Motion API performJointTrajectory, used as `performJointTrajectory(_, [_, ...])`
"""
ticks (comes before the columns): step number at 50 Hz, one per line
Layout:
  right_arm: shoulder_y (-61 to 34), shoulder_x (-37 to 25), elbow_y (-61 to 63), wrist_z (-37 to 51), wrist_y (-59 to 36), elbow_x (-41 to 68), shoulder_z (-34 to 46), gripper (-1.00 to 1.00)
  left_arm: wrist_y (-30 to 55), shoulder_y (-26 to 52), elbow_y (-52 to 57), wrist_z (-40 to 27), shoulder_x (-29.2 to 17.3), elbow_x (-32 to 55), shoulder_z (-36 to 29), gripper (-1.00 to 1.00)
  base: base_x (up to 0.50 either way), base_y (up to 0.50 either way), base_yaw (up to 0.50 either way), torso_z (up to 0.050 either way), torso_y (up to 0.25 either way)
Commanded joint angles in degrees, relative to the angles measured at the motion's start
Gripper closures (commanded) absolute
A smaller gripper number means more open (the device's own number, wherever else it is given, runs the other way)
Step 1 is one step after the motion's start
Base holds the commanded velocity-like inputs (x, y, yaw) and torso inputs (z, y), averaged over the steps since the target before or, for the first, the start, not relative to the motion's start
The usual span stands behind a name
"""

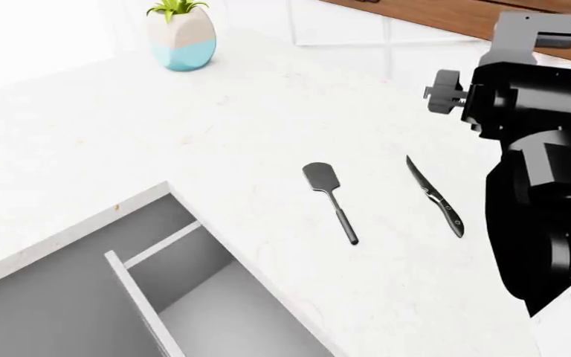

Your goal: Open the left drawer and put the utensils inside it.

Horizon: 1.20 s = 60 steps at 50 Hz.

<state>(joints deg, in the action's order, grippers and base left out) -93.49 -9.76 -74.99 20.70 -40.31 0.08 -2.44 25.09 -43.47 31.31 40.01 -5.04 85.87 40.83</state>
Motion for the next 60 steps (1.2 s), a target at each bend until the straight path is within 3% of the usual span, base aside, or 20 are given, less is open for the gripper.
performJointTrajectory(1, [0.32, -0.07, 0.00, 0.09, 0.13, -0.01, -0.65, -1.00, 6.21, -1.51, 19.24, -5.36, 5.03, 4.39, 18.36, -1.00, 0.00, 0.00, 0.00, 0.000, 0.000])
performJointTrajectory(5, [0.43, -0.21, 0.00, 0.07, 0.24, -0.04, -0.79, -1.00, 4.54, -1.49, 25.93, -9.97, 5.02, 6.91, 22.92, -1.00, 0.00, 0.00, 0.00, 0.000, 0.000])
performJointTrajectory(6, [0.46, -0.24, 0.00, 0.13, 0.21, -0.04, -0.83, -1.00, 5.44, -1.25, 28.54, -13.04, 4.79, 6.11, 24.23, -1.00, 0.00, 0.00, 0.00, 0.000, 0.000])
performJointTrajectory(7, [0.49, -0.25, 0.00, 0.16, 0.20, -0.03, -0.87, -1.00, 6.57, 1.32, 28.68, -18.88, 1.33, 7.67, 26.12, -1.00, 0.00, 0.00, 0.00, 0.000, 0.000])
performJointTrajectory(8, [0.47, -0.24, 0.00, 0.09, 0.16, -0.02, -0.90, -1.00, 10.97, 4.05, 28.68, -21.08, -0.10, 11.19, 29.83, -1.00, 0.00, 0.00, 0.00, 0.000, 0.000])
performJointTrajectory(10, [0.61, -0.08, 0.00, -0.02, 0.30, -0.09, -0.75, -1.00, 27.20, 19.41, 28.68, -35.20, -1.32, 24.91, 43.44, -1.00, 0.00, 0.00, 0.00, 0.000, 0.000])
performJointTrajectory(11, [0.64, -0.05, 0.00, -0.13, 0.30, -0.12, -0.65, -1.00, 33.13, 24.02, 28.67, -38.92, -0.77, 28.88, 47.01, -1.00, 0.00, 0.00, 0.00, 0.000, 0.000])
performJointTrajectory(13, [0.73, -0.01, 0.00, -0.27, 0.32, -0.17, -0.40, -1.00, 37.66, 27.63, 28.61, -41.71, -0.14, 30.18, 47.75, -1.00, 0.00, 0.00, 0.00, 0.000, 0.000])
performJointTrajectory(30, [-0.43, -0.25, 0.00, -3.31, -1.12, -0.45, 3.19, -1.00, 39.12, 30.04, 26.18, -41.85, 0.69, 29.81, 48.54, -1.00, 0.00, 0.00, 0.00, 0.000, 0.000])
performJointTrajectory(36, [-2.62, 0.02, 0.00, -13.83, -10.16, -1.31, 11.27, -1.00, 39.84, 30.58, 26.03, -41.61, 0.85, 29.35, 48.47, -1.00, 0.00, 0.00, 0.00, 0.000, 0.000])
performJointTrajectory(40, [-3.01, -0.12, 0.00, -14.43, -10.52, -0.59, 13.57, -1.00, 40.30, 30.70, 25.86, -40.86, 1.13, 29.40, 48.69, -1.00, 0.00, 0.00, 0.00, 0.000, 0.000])
performJointTrajectory(46, [-4.96, 0.11, 0.00, -30.49, -16.17, -1.32, 24.45, -1.00, 41.77, 31.46, 25.16, -39.91, 1.93, 27.99, 48.48, -1.00, 0.00, 0.00, 0.00, 0.000, 0.000])
performJointTrajectory(60, [-4.40, -0.17, 0.00, -31.23, -17.94, -0.31, 29.86, -1.00, 43.60, 32.42, 24.48, -38.22, 3.10, 25.83, 49.13, -1.00, 0.00, 0.00, 0.00, 0.000, 0.000])
